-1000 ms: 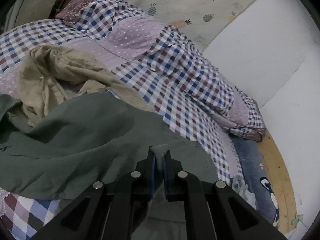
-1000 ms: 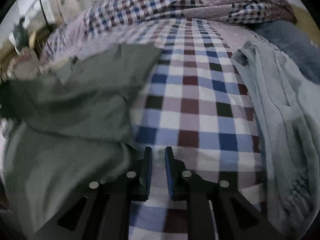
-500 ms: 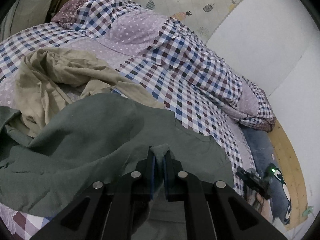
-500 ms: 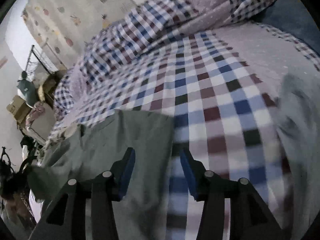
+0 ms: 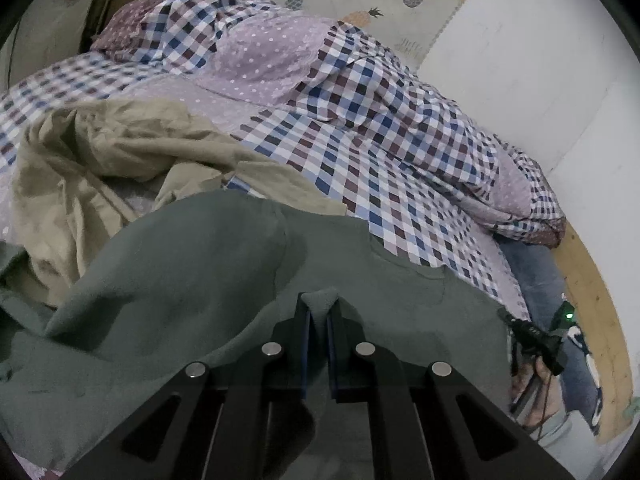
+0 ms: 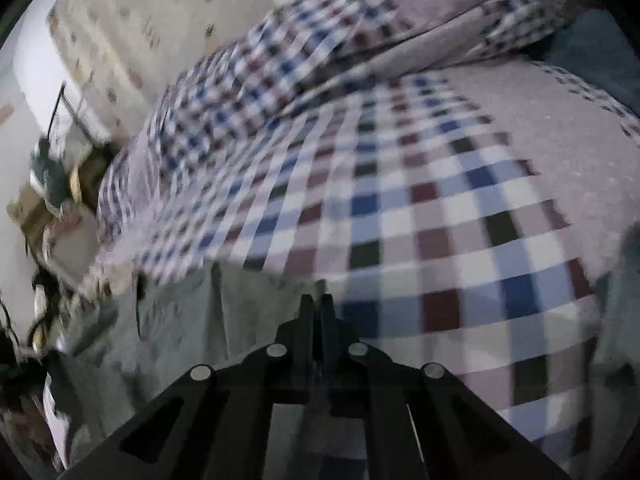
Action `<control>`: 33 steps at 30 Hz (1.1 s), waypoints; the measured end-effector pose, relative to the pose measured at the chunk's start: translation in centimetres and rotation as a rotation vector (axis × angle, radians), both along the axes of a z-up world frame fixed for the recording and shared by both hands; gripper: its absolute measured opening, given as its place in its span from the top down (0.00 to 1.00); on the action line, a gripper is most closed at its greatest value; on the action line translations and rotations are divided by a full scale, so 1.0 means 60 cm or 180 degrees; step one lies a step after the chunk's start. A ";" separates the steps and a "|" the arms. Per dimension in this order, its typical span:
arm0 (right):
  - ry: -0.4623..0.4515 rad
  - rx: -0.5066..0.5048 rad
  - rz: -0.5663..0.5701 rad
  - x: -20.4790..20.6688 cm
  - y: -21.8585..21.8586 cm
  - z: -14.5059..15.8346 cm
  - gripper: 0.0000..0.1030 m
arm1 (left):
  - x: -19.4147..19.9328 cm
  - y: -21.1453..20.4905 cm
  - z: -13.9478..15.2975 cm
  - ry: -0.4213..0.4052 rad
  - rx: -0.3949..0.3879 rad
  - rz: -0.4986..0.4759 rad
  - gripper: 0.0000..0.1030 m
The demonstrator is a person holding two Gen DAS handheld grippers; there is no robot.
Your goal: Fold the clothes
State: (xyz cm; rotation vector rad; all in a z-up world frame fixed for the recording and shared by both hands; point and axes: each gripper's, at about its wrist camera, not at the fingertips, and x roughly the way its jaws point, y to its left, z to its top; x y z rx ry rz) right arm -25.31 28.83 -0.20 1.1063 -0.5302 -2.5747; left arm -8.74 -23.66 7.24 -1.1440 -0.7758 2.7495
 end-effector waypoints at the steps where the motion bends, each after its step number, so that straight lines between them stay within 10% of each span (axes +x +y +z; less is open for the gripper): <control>1: 0.0047 -0.0023 -0.0054 0.003 0.010 0.004 1.00 | -0.001 0.001 0.001 0.0011 -0.0029 0.0001 0.95; 14: -0.0178 0.0312 -0.0266 -0.005 0.008 -0.040 0.94 | -0.060 -0.007 -0.061 -0.0351 -0.0380 0.0022 0.93; 21: -0.0018 0.0509 -0.0515 0.056 0.021 0.004 0.60 | 0.017 -0.065 -0.006 0.0106 -0.0140 0.0337 0.32; 33: 0.0098 -0.0024 0.0005 0.283 -0.036 0.080 0.55 | 0.214 -0.224 0.023 0.0459 0.0139 0.1057 0.19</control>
